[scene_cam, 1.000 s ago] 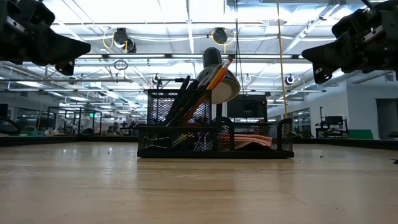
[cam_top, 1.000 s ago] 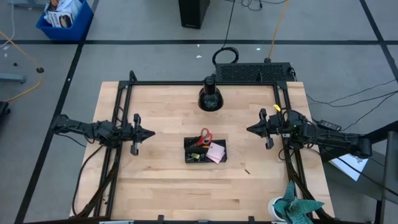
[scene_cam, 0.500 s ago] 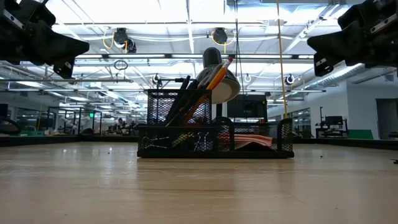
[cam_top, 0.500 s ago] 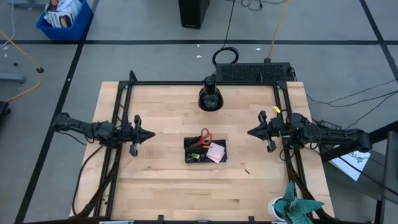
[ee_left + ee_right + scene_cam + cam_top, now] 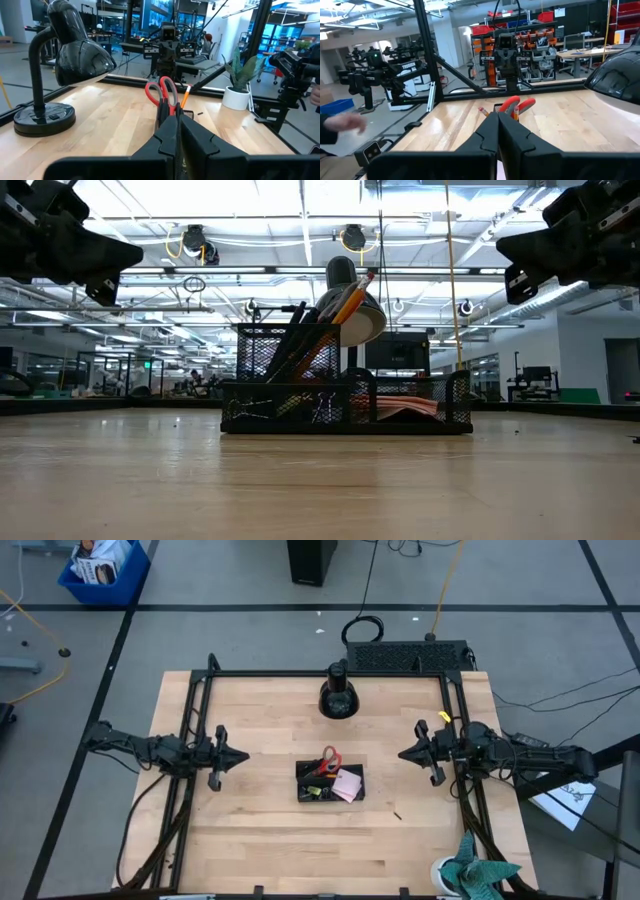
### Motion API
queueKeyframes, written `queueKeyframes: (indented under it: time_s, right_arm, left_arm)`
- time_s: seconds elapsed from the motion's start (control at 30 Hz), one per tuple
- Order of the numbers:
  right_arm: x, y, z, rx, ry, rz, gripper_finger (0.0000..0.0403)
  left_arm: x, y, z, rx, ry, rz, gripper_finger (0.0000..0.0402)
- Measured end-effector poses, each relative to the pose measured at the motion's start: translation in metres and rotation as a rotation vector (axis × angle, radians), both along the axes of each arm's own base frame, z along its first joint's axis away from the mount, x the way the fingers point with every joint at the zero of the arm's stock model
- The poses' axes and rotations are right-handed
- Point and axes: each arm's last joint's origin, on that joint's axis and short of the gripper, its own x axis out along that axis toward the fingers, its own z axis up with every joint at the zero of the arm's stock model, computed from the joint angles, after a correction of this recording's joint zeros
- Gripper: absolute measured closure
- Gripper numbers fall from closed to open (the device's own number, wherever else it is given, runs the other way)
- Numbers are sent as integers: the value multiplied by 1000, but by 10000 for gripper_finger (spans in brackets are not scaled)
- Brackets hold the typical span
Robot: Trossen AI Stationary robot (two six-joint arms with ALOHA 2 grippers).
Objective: Pick and place office supplies into organizer
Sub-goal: Return to Home Position
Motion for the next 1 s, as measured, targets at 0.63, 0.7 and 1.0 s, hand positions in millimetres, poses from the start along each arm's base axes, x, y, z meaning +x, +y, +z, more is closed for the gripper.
queueKeyframes:
  time_s: [0.63, 0.7, 1.0]
  right_arm:
    - [0, 0, 0, 155, 25, 16, 403]
    - [0, 0, 0, 154, 25, 16, 403]
    - [0, 0, 0, 154, 25, 17, 403]
  left_arm:
    - [0, 0, 0, -2, -3, -4, 364]
    - [0, 0, 0, -2, -3, -4, 360]
    - [0, 0, 0, -2, -4, -4, 357]
